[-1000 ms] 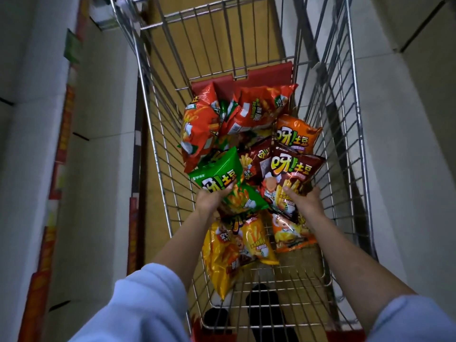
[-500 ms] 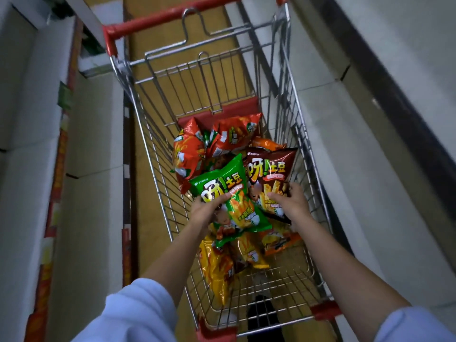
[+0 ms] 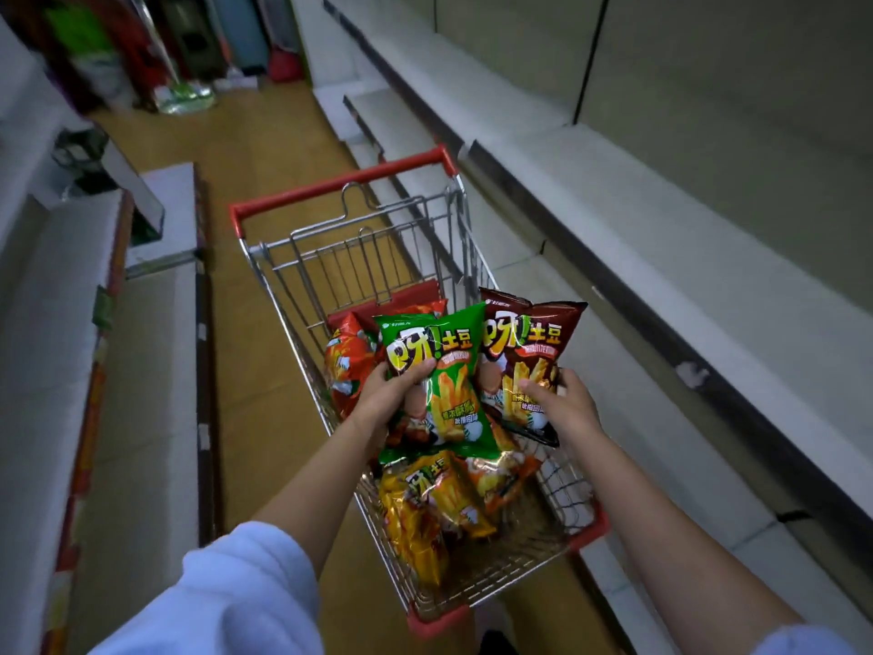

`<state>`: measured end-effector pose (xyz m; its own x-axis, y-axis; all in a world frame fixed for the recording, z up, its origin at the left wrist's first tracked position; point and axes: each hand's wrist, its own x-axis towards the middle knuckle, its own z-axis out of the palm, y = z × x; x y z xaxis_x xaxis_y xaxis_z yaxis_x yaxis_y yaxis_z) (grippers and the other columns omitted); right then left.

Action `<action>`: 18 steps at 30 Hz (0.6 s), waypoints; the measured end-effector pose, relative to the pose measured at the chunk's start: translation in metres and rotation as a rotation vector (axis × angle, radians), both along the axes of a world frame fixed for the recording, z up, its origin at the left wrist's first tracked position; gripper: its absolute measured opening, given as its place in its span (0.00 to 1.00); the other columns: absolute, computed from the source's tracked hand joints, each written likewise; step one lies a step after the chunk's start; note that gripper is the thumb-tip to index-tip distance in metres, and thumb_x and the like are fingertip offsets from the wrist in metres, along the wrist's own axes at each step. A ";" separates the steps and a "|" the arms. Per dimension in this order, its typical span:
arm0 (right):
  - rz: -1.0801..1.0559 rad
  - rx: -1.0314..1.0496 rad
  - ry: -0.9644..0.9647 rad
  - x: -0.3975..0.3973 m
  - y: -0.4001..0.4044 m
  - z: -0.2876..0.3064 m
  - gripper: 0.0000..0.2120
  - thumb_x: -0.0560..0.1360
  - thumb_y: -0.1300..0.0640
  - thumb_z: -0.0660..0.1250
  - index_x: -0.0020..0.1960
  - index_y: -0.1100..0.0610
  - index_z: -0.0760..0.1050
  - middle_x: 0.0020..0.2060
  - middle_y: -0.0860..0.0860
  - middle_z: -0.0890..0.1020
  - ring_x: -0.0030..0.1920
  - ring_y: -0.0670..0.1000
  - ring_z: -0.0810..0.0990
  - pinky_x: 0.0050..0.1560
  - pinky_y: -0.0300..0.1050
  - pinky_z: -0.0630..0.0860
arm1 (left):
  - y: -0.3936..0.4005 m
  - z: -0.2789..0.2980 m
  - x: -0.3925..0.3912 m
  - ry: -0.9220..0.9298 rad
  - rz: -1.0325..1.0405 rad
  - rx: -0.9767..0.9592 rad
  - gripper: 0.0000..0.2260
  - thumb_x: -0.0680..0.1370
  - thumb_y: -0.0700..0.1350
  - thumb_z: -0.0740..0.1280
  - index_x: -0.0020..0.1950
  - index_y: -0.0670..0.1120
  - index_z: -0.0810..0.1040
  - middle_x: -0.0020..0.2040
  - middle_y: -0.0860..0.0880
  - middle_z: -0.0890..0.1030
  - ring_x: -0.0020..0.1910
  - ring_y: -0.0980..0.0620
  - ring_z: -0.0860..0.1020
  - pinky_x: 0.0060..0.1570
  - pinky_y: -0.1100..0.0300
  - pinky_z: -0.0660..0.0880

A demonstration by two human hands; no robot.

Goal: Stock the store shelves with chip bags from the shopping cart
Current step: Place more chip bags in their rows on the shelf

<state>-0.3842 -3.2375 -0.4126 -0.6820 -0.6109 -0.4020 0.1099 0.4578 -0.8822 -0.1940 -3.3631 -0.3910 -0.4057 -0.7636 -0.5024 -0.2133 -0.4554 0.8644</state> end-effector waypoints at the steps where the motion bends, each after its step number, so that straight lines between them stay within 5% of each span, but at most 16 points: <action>1: -0.011 -0.014 0.021 0.001 0.011 0.012 0.21 0.72 0.52 0.73 0.62 0.56 0.72 0.57 0.55 0.79 0.55 0.57 0.80 0.58 0.55 0.77 | 0.004 0.007 -0.001 -0.002 -0.029 -0.017 0.32 0.63 0.58 0.77 0.62 0.47 0.73 0.58 0.48 0.80 0.56 0.46 0.79 0.61 0.46 0.74; 5: -0.082 -0.079 0.041 -0.003 0.060 0.057 0.19 0.72 0.53 0.73 0.60 0.56 0.72 0.55 0.54 0.80 0.52 0.56 0.81 0.56 0.54 0.77 | 0.018 0.034 -0.013 0.034 -0.155 -0.090 0.52 0.54 0.68 0.79 0.71 0.42 0.67 0.65 0.44 0.76 0.60 0.44 0.77 0.64 0.45 0.72; 7: -0.104 -0.122 0.040 -0.007 0.084 0.080 0.16 0.74 0.55 0.72 0.58 0.54 0.71 0.52 0.54 0.79 0.48 0.53 0.80 0.48 0.47 0.77 | 0.024 0.046 -0.025 0.065 -0.221 -0.109 0.54 0.53 0.68 0.79 0.70 0.41 0.67 0.64 0.44 0.77 0.60 0.44 0.77 0.64 0.45 0.71; 10: -0.161 -0.168 0.065 -0.008 0.128 0.113 0.17 0.74 0.58 0.72 0.60 0.57 0.72 0.52 0.55 0.81 0.45 0.52 0.81 0.41 0.44 0.77 | 0.058 0.091 -0.041 0.109 -0.338 -0.137 0.45 0.55 0.62 0.79 0.64 0.39 0.72 0.58 0.45 0.80 0.55 0.46 0.79 0.58 0.51 0.75; 14: -0.302 -0.210 0.113 -0.006 0.186 0.146 0.19 0.73 0.58 0.73 0.61 0.58 0.72 0.54 0.56 0.82 0.49 0.57 0.83 0.54 0.54 0.79 | 0.101 0.124 -0.068 0.185 -0.487 -0.162 0.15 0.71 0.51 0.74 0.50 0.45 0.75 0.49 0.46 0.81 0.44 0.53 0.78 0.36 0.63 0.72; 16: -0.352 -0.227 0.152 -0.003 0.213 0.160 0.19 0.73 0.59 0.72 0.62 0.59 0.72 0.54 0.56 0.81 0.49 0.56 0.82 0.52 0.50 0.79 | 0.122 0.136 -0.080 0.230 -0.556 -0.167 0.12 0.73 0.48 0.72 0.51 0.42 0.76 0.44 0.46 0.83 0.39 0.53 0.80 0.30 0.66 0.75; 18: -0.431 -0.236 0.184 0.001 0.246 0.171 0.20 0.74 0.58 0.72 0.63 0.59 0.71 0.54 0.56 0.81 0.49 0.56 0.82 0.51 0.49 0.78 | 0.147 0.148 -0.092 0.275 -0.664 -0.154 0.20 0.71 0.48 0.73 0.58 0.40 0.76 0.45 0.45 0.84 0.39 0.51 0.83 0.30 0.64 0.77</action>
